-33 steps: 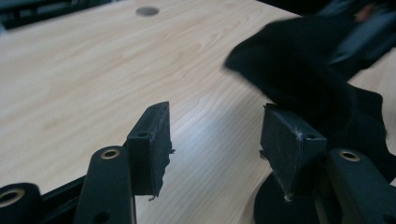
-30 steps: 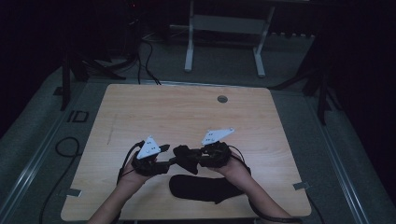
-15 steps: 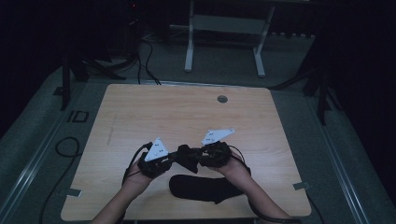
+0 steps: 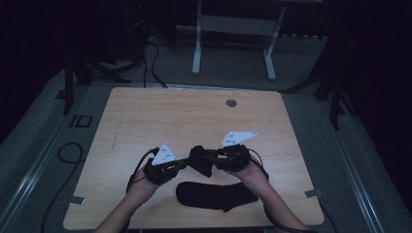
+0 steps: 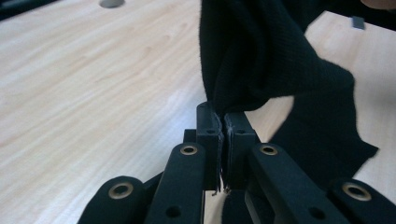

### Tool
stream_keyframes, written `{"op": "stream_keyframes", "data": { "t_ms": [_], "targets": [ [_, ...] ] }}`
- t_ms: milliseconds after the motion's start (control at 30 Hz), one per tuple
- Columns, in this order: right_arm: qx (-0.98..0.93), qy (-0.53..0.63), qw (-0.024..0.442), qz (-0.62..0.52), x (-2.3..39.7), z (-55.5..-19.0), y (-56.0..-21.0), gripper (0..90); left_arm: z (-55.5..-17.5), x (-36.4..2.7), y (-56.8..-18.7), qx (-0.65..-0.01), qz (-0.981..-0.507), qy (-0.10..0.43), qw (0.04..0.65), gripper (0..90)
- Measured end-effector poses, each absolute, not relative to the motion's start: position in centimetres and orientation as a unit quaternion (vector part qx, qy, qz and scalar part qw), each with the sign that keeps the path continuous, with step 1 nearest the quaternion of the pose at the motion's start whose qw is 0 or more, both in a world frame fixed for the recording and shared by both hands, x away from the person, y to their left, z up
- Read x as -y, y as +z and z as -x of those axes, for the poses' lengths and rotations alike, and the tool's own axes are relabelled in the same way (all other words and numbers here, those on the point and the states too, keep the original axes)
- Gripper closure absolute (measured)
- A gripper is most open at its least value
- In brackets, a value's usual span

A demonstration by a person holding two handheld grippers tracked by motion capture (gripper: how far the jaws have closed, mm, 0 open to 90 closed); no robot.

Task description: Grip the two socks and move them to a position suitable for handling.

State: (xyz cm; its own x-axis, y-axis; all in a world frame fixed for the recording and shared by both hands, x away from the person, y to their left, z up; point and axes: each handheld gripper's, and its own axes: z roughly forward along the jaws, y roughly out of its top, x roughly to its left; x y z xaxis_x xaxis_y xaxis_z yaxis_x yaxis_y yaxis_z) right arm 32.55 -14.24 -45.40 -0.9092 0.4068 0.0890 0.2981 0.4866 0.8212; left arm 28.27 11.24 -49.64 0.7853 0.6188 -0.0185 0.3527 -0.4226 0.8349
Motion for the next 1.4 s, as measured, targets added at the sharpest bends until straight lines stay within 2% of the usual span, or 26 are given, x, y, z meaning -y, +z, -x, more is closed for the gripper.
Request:
{"op": "stream_keyframes", "data": {
  "t_ms": [67, 100, 167, 233, 533, 933, 1133, 1333, 1400],
  "targets": [
    [-0.857, 0.467, 0.063, -0.207, 14.5, -32.5, -45.3, 74.1, -28.3, -11.2, -49.7, -0.295, -0.835, 0.152, 0.438, 87.3],
    [-0.854, 0.470, 0.067, -0.212, 14.7, -32.5, -45.2, 78.3, -28.4, -11.3, -49.8, -0.301, -0.836, 0.156, 0.431, 87.3],
    [-0.849, 0.475, 0.073, -0.218, 15.0, -32.6, -45.0, 78.9, -28.6, -11.7, -50.2, -0.313, -0.837, 0.153, 0.423, 87.3],
    [-0.833, 0.493, 0.078, -0.240, 16.4, -33.0, -44.3, 79.4, -28.8, -12.5, -50.5, -0.322, -0.828, 0.131, 0.440, 87.3],
    [-0.812, 0.498, 0.101, -0.286, 19.9, -33.9, -43.8, 79.5, -29.4, -14.2, -50.3, -0.339, -0.830, 0.115, 0.428, 87.0],
    [-0.815, 0.450, 0.091, -0.353, 22.5, -35.1, -49.4, 79.1, -32.8, -13.0, -52.4, -0.310, -0.874, 0.104, 0.361, 85.8],
    [-0.814, 0.435, 0.088, -0.375, 23.1, -35.7, -51.7, 79.0, -34.4, -11.9, -53.3, -0.308, -0.880, 0.106, 0.345, 84.5],
    [-0.811, 0.425, 0.095, -0.389, 23.4, -36.0, -52.8, 78.6, -35.2, -11.7, -53.6, -0.314, -0.885, 0.107, 0.327, 74.7],
    [-0.811, 0.421, 0.098, -0.395, 23.5, -36.1, -53.1, 78.4, -35.2, -11.9, -53.7, -0.319, -0.884, 0.107, 0.325, 74.1]
  ]
}}
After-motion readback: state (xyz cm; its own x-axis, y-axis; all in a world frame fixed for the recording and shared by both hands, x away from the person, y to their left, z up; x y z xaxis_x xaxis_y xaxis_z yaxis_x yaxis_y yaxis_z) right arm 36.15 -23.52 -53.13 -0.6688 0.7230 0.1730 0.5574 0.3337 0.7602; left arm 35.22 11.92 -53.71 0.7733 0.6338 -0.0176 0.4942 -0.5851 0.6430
